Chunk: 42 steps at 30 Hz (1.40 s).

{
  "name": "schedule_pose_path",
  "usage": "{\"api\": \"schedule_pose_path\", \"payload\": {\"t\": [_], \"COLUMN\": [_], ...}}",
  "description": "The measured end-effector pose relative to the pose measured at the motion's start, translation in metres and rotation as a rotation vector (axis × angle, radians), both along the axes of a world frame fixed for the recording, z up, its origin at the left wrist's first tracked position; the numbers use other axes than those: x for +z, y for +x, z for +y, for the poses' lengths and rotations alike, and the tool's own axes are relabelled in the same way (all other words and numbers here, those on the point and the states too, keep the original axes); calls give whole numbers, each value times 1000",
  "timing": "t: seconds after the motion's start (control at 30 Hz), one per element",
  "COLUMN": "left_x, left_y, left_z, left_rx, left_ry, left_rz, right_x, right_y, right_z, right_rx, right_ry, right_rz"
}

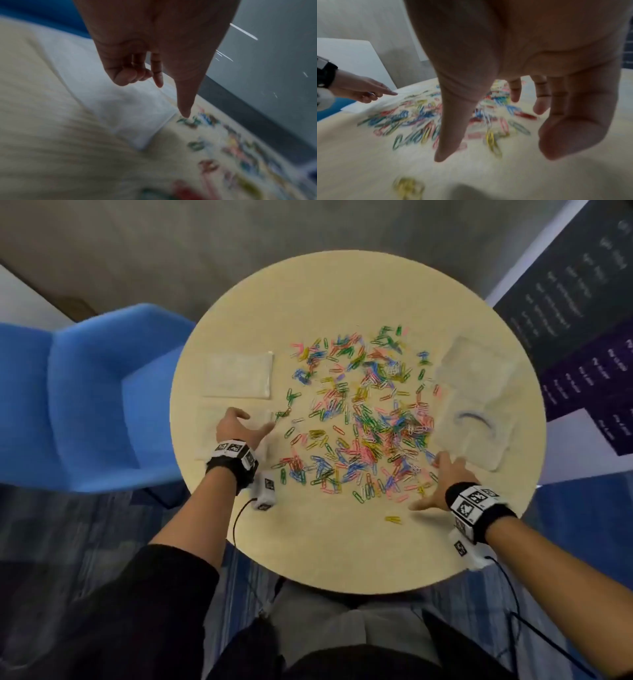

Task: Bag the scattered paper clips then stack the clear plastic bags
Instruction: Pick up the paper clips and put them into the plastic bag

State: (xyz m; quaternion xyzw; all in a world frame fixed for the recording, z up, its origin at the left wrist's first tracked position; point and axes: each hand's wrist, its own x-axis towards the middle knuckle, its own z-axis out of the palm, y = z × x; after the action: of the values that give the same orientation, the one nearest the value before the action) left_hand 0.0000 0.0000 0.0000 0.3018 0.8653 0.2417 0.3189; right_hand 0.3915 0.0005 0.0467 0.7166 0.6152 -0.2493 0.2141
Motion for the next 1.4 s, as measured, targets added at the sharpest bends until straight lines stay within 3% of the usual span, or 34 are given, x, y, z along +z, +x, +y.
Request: {"api": "schedule_pose_path", "payload": {"t": [0.07,0.13,0.47,0.63,0.77,0.87,0.93,1.07,1.17,1.23,1.4], "left_x": [-1,-4,42,72,85,86,86,84,85,89,91], "left_y": [0,-1,-51,-54,-33,-5,18,63,93,108,124], "left_z": [-5,-13,-44,-42,-32,-20,-12,4,14,18,25], "left_rx": [-146,-184,-28,-67,-221,-306,-370,-508,-603,-641,-666], "left_ry": [-89,-106,273,418,427,404,386,389,365,372,435], "left_rz": [152,173,-27,-80,-108,-142,-129,-88,-63,-47,-44], "right_x": [-4,-16,-46,-47,-42,-35,-23,20,51,57,40], "right_y": [-1,-5,-40,-53,-50,-41,-39,-62,-91,-106,-120], "right_z": [-9,-21,-19,-15,-3,7,11,16,22,26,32], "right_rx": [-40,-30,-11,100,128,-29,-274,-846,-945,-904,-883], "right_ry": [-69,-79,204,344,381,380,367,188,46,12,31], "right_rz": [-28,-21,247,326,356,401,548,1325,1672,1728,1609]}}
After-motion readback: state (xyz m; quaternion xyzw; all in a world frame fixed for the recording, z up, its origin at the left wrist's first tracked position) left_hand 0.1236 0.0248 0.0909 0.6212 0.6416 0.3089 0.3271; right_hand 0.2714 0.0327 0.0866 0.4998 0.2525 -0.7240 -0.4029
